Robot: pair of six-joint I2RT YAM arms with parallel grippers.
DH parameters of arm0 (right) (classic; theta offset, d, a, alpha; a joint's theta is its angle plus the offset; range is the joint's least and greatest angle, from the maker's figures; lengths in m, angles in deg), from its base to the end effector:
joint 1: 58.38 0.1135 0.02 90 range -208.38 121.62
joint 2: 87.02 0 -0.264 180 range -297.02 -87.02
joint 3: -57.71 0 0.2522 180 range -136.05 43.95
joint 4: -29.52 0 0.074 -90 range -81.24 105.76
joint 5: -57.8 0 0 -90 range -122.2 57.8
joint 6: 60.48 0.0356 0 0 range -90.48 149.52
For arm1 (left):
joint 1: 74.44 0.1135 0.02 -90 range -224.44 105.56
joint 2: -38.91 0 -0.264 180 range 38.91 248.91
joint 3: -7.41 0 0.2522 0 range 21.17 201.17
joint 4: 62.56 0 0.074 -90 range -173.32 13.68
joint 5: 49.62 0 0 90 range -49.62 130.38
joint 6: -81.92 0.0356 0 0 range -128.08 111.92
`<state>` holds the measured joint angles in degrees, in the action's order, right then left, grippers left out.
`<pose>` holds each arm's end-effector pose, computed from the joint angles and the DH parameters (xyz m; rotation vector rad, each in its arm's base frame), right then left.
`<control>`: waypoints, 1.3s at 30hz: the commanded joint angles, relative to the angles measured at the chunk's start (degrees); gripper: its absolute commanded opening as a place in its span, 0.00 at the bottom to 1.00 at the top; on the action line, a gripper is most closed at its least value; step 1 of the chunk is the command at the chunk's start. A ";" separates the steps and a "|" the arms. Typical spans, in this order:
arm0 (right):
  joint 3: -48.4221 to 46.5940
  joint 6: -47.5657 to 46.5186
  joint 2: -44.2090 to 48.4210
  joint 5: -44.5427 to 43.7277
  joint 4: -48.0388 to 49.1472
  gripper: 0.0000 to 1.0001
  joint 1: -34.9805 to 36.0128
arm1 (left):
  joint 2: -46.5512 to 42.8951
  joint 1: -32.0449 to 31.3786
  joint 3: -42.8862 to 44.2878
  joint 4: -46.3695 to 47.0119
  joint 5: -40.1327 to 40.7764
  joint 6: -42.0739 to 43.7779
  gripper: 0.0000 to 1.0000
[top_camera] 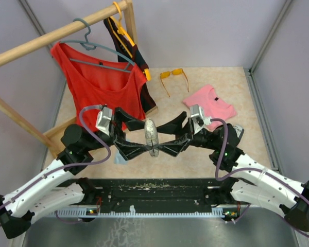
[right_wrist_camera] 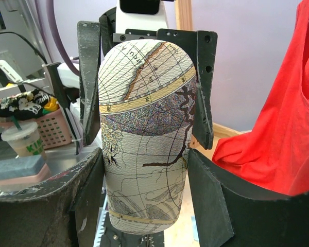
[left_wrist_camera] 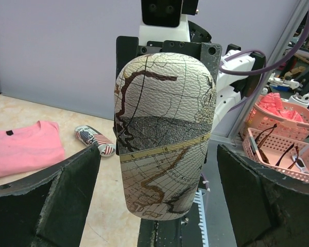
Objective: Organize the sunglasses
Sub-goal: Pick up the sunglasses case from the center of the board, then open the sunglasses case.
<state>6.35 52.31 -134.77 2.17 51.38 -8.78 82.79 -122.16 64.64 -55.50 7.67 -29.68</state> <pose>0.1062 0.1558 0.3693 -0.8520 1.0334 1.4252 0.1018 -0.1406 0.3910 0.8237 1.1356 -1.3697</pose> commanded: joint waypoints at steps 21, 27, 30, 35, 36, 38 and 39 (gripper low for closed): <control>-3.75 -0.31 -0.49 -2.17 2.80 0.00 -0.20 | 0.52 0.28 1.19 1.46 -2.20 -1.14 0.40; -5.76 -4.02 0.65 -13.29 -8.66 0.00 -0.17 | 0.87 0.27 3.40 -7.15 5.59 2.21 0.26; -6.60 -5.54 1.04 -19.96 -14.13 0.00 -0.19 | 1.87 0.30 5.38 -12.29 11.62 4.13 0.20; -7.63 -5.91 0.81 -31.74 -21.04 0.00 -0.01 | 4.57 0.26 7.81 -18.95 21.07 4.71 0.22; -8.12 -5.98 0.60 -33.69 -22.97 0.00 0.18 | 5.08 0.26 8.19 -19.89 22.07 4.67 0.24; -9.32 -5.91 -0.33 -37.87 -26.05 0.00 0.56 | 5.94 0.27 8.83 -21.29 23.19 4.44 0.26; -10.04 -5.93 -0.81 -39.59 -27.52 0.00 0.72 | 6.34 0.25 8.97 -21.63 23.24 4.32 0.27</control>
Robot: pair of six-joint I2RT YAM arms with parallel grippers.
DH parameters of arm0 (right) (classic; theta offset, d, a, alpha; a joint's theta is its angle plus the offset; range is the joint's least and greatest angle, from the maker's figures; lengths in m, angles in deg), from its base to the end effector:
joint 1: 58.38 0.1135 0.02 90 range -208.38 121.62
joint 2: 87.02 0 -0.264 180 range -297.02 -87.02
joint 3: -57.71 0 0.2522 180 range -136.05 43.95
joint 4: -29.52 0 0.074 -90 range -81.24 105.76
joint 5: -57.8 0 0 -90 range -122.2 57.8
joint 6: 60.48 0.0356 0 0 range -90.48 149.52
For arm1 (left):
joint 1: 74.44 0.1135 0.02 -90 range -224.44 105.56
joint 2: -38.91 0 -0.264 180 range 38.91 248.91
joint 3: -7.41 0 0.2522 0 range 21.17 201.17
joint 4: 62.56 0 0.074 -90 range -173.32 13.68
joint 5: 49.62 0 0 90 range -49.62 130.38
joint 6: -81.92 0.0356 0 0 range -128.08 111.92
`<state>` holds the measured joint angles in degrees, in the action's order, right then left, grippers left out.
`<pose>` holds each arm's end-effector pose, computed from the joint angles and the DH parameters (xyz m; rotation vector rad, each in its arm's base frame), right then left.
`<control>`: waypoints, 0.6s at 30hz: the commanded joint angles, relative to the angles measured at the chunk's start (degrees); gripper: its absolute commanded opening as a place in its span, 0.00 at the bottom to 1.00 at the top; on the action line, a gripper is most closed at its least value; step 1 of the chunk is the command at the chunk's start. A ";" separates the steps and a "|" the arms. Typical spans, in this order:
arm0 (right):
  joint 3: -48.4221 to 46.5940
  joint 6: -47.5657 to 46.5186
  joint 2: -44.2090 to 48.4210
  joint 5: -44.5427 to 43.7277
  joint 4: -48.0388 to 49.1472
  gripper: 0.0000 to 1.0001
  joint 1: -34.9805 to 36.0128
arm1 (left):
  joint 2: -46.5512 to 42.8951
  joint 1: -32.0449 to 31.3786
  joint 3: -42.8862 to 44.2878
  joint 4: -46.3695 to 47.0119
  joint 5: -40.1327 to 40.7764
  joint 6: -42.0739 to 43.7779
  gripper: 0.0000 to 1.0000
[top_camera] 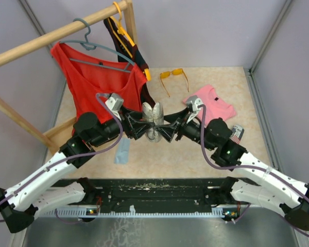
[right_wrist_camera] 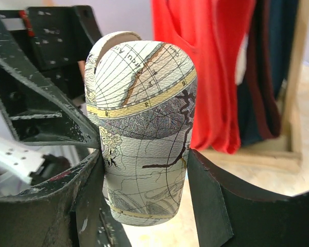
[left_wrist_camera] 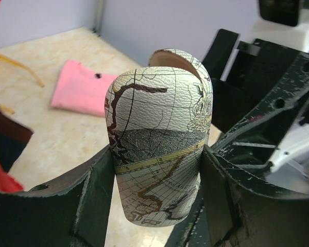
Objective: Organize the sunglasses
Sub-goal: Open the sunglasses case, then place the sunglasses case at the center of the board.
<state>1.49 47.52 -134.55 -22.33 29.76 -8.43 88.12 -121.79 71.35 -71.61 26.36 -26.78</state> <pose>0.1232 0.1561 0.3633 -0.5596 1.4033 1.0899 0.1288 -0.1525 0.3882 0.5921 1.4612 -1.1014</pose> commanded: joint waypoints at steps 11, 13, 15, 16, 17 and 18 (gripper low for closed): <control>-7.47 -0.90 -3.62 -20.10 -9.79 0.00 1.06 | 0.30 -0.15 0.90 -4.35 2.95 0.01 0.81; -7.34 -1.26 -3.58 -19.23 -9.59 0.00 1.07 | 0.16 -0.19 0.74 -4.07 2.24 -0.25 0.88; -6.85 -1.59 -3.32 -18.31 -8.81 0.00 1.02 | 0.02 -0.19 0.72 -4.01 1.39 -0.65 0.93; -6.51 -1.71 -3.14 -17.82 -8.44 0.00 1.02 | 0.03 -0.15 0.76 -4.01 1.01 -0.76 0.95; -6.31 -1.97 -3.04 -17.19 -8.04 0.00 1.02 | -0.08 -0.18 0.80 -4.01 0.72 -0.83 0.97; -6.12 -2.42 -2.81 -16.60 -7.88 0.00 1.02 | -0.20 -0.09 0.83 -4.05 0.54 -0.96 0.99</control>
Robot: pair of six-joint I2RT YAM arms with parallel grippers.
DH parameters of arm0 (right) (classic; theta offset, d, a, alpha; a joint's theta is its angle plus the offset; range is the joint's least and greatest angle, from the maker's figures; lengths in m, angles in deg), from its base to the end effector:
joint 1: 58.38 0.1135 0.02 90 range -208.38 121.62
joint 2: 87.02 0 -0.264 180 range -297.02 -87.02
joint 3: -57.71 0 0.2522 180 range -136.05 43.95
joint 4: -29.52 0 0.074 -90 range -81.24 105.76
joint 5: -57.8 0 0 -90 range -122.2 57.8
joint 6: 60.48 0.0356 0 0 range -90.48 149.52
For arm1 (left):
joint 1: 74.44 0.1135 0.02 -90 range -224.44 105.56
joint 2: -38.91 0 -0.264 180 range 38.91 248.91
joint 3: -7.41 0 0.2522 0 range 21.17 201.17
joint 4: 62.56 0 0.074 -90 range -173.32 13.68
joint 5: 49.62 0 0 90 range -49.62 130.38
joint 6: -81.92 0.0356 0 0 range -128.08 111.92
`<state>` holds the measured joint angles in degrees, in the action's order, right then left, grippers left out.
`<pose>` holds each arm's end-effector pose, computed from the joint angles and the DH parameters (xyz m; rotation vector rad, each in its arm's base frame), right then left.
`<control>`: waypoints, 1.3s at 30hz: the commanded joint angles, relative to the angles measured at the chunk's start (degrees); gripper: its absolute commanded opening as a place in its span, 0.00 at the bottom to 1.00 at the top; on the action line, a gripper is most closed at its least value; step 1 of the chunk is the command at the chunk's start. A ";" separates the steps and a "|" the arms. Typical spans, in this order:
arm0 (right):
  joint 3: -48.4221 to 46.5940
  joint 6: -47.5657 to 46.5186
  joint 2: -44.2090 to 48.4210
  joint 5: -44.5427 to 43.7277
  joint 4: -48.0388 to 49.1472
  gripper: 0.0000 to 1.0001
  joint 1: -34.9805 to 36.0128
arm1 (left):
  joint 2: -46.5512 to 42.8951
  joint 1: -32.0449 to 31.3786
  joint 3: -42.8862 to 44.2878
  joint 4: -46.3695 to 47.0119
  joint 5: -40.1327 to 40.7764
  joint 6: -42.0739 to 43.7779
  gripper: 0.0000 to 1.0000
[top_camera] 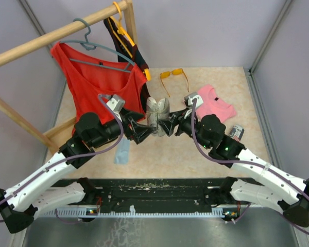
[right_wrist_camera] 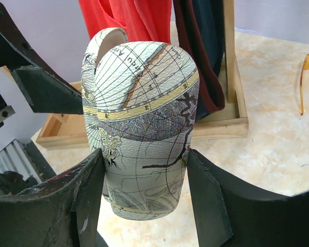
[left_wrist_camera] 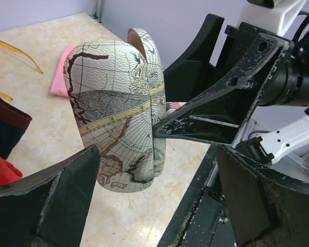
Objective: Organize the sunglasses
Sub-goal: Place the sunglasses case at the center of the board.
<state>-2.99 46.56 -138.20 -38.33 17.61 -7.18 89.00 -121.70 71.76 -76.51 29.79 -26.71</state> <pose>0.1361 0.1633 0.3563 -0.4097 1.6263 0.8269 0.1337 -0.1543 0.3787 0.5594 1.5675 -1.0350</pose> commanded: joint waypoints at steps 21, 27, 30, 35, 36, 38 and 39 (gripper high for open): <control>-0.85 -21.58 -2.44 -9.05 -16.83 0.00 0.28 | -10.41 -0.13 -2.63 -20.27 22.01 -9.04 0.98; -9.20 -18.56 -14.83 -19.20 -31.79 0.00 3.99 | -12.18 -0.19 -3.84 -22.21 23.82 -10.13 0.98; -12.37 -18.40 -21.32 -27.37 -37.20 0.00 7.51 | -12.63 -0.20 -4.20 -22.31 23.77 -10.37 0.98; -16.24 -17.67 -30.69 -34.12 -40.87 0.00 11.53 | -13.06 -0.15 -4.24 -22.89 24.85 -10.33 0.98; -16.76 -17.68 -32.35 -35.54 -41.22 0.00 12.26 | -13.24 -0.19 -4.12 -23.37 25.77 -10.30 0.98; -18.04 -17.43 -35.83 -38.65 -42.57 0.00 13.58 | -14.38 -0.15 -3.68 -24.99 28.45 -11.00 0.96; -18.82 -16.85 -37.72 -40.21 -43.73 0.00 14.11 | -15.43 -0.21 -3.75 -25.74 30.06 -11.50 0.96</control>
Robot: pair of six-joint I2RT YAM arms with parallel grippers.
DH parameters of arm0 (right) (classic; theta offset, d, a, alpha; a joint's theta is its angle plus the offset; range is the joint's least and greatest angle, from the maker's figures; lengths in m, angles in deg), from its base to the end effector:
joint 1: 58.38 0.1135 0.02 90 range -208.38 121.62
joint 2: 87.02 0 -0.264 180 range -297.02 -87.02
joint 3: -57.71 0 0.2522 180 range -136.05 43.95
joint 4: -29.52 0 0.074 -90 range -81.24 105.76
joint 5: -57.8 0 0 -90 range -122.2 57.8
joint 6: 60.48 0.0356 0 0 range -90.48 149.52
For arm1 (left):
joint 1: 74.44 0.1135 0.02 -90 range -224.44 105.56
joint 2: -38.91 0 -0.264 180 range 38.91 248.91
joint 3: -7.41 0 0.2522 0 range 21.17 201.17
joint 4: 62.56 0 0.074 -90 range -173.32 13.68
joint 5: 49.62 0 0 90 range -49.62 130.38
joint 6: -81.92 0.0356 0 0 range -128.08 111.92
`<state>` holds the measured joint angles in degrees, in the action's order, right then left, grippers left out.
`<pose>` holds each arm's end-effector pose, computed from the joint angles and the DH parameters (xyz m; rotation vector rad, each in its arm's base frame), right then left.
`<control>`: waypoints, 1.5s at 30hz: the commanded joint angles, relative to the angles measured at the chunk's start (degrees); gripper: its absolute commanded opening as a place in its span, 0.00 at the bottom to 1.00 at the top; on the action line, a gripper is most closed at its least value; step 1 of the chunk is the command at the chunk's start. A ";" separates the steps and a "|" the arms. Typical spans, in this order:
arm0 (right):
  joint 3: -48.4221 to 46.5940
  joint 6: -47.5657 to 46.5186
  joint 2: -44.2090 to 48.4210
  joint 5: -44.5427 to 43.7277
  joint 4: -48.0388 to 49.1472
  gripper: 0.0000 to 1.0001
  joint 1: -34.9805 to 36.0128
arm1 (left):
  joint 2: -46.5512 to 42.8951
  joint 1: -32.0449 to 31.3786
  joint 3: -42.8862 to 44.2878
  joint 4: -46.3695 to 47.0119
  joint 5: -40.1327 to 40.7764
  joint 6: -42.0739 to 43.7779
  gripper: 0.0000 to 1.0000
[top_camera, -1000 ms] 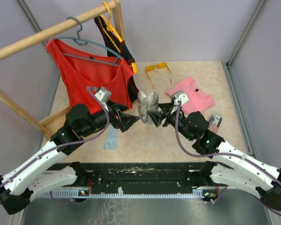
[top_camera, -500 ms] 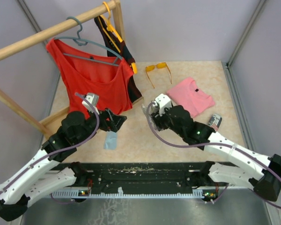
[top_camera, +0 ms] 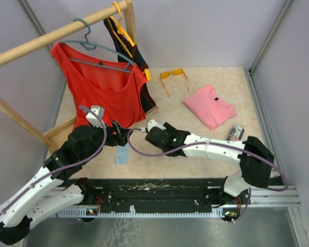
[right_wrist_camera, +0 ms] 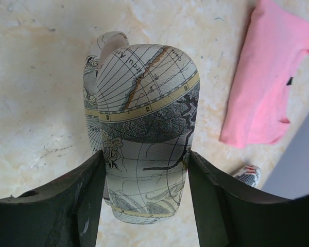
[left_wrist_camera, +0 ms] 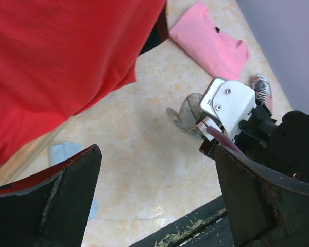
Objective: Organize the sunglasses
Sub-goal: Place the sunglasses case at the center of the board.
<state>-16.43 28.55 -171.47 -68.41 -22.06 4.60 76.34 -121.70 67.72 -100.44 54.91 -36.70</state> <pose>0.1509 0.2497 0.2405 -1.0973 2.1263 -0.3608 0.1067 -0.1023 0.3439 0.1225 1.8773 -0.6951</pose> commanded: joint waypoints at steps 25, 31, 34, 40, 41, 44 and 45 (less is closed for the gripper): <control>-8.70 3.50 -19.31 -15.75 -3.46 0.39 7.01 | -10.36 -0.15 -1.14 -4.32 12.55 -1.53 0.98; -8.79 2.73 -19.33 -14.41 -2.73 0.53 7.58 | -11.05 -0.19 -1.54 -4.40 12.79 -1.78 0.99; -8.79 2.81 -19.37 -13.99 -2.69 0.62 7.90 | -11.24 -0.19 -1.70 -4.47 12.82 -1.79 0.99; -8.88 2.99 -19.26 -13.37 -2.69 0.70 8.70 | -11.98 -0.16 -2.05 -4.97 13.16 -2.07 0.99; -8.92 2.98 -19.27 -13.32 -2.66 0.71 8.83 | -12.07 -0.19 -2.10 -5.05 13.23 -2.07 0.99; -9.18 3.08 -19.17 -12.91 -2.56 0.73 9.05 | -12.38 -0.18 -2.11 -5.13 13.32 -2.08 0.99; -9.34 3.11 -19.06 -12.74 -2.51 0.74 9.21 | -12.40 -0.20 -2.09 -5.12 13.34 -2.04 0.99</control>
<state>-23.31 31.19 -191.07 -80.93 -25.78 12.93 64.72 -121.70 66.01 -105.47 67.41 -38.32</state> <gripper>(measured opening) 0.728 0.990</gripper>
